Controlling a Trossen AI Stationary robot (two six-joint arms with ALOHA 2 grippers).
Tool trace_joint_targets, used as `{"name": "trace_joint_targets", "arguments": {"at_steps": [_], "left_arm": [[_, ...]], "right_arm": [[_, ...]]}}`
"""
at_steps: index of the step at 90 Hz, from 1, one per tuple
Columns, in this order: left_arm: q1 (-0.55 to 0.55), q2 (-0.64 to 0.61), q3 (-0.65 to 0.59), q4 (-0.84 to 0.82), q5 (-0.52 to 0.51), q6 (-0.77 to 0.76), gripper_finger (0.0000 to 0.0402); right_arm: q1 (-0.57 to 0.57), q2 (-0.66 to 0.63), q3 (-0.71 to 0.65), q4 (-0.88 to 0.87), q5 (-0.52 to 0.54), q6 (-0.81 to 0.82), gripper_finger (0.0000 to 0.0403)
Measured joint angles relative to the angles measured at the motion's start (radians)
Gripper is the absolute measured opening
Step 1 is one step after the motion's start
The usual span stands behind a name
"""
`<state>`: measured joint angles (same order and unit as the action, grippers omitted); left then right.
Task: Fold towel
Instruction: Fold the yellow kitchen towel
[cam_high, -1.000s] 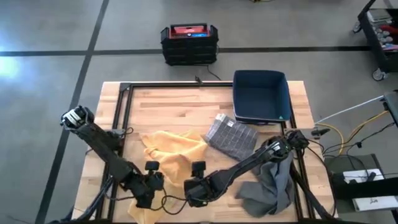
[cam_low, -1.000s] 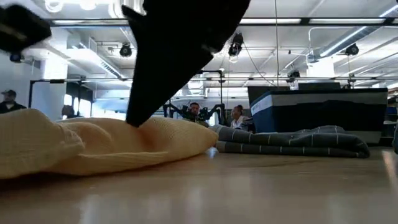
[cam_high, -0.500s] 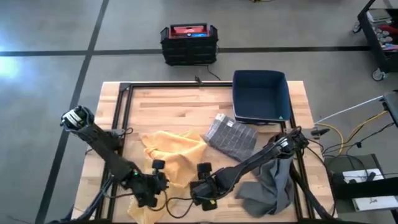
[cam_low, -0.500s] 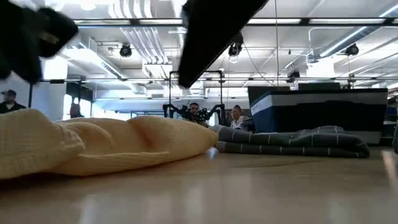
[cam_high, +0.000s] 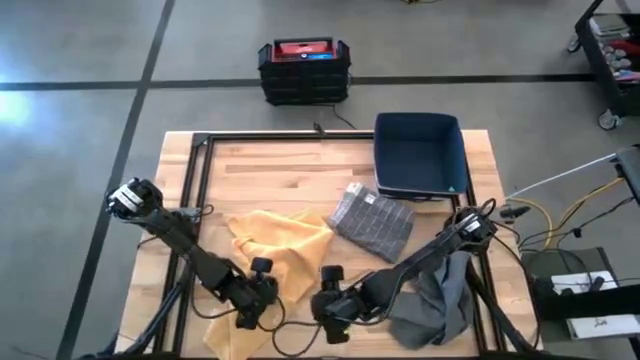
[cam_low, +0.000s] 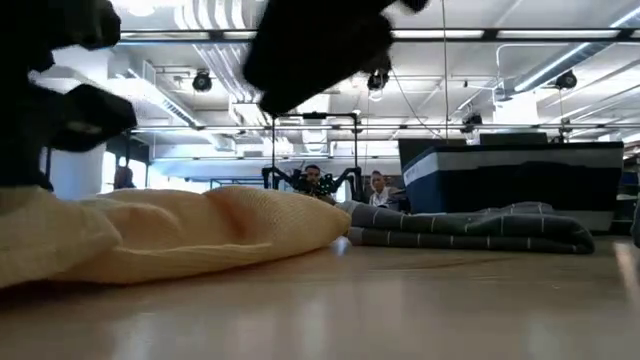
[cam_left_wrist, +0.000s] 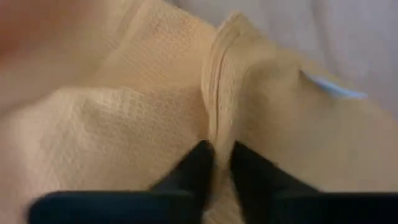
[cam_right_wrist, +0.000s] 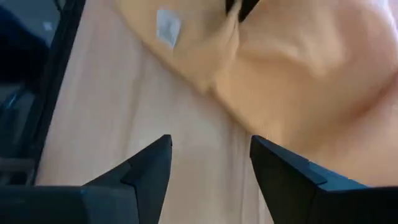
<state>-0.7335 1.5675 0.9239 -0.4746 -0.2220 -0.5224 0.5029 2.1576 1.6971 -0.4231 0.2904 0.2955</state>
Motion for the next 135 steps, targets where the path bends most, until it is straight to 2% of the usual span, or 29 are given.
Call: {"name": "trace_joint_targets", "arguments": {"at_steps": [11, 17, 40, 49, 59, 74, 91, 97, 113, 123, 135], "left_arm": [[-0.041, -0.089, 0.072, -0.119, -0.042, -0.045, 0.0005], [-0.073, -0.145, 0.106, -0.206, -0.089, -0.078, 0.0003], [-0.236, -0.366, 0.147, -0.517, -0.295, -0.380, 0.0001], [-0.290, -0.421, 0.147, -0.585, -0.364, -0.496, 0.0000], [-0.320, -0.452, 0.147, -0.613, -0.371, -0.578, 0.0000], [-0.324, -0.444, 0.147, -0.662, -0.371, -0.672, 0.0000], [-0.326, -0.376, 0.146, -0.705, -0.370, -0.780, 0.0000], [-0.326, -0.343, 0.146, -0.702, -0.369, -0.806, 0.0000], [-0.328, -0.241, 0.145, -0.678, -0.366, -0.892, 0.0000], [-0.330, -0.171, 0.145, -0.616, -0.353, -0.935, 0.0000], [-0.342, -0.076, 0.145, -0.521, -0.196, -1.001, 0.0000]], "right_arm": [[-0.048, 0.027, -0.025, 0.159, -0.002, -0.021, 0.0194], [-0.069, 0.030, -0.025, 0.179, 0.000, -0.013, 0.0191], [-0.111, 0.111, -0.026, 0.255, -0.006, -0.023, 0.0181], [-0.114, 0.140, -0.025, 0.238, -0.009, -0.033, 0.0178], [-0.110, 0.145, -0.026, 0.162, -0.046, -0.046, 0.0174], [-0.113, 0.103, -0.017, -0.072, -0.171, -0.078, 0.0164], [-0.128, 0.038, -0.020, -0.394, -0.265, -0.192, 0.0144], [-0.141, -0.001, -0.023, -0.451, -0.298, -0.218, 0.0136], [-0.162, -0.187, -0.025, -0.483, -0.295, -0.174, 0.0116], [-0.150, -0.272, -0.074, -0.470, -0.268, -0.120, 0.0114], [-0.139, -0.353, -0.154, -0.462, -0.134, -0.052, 0.0140]]}}
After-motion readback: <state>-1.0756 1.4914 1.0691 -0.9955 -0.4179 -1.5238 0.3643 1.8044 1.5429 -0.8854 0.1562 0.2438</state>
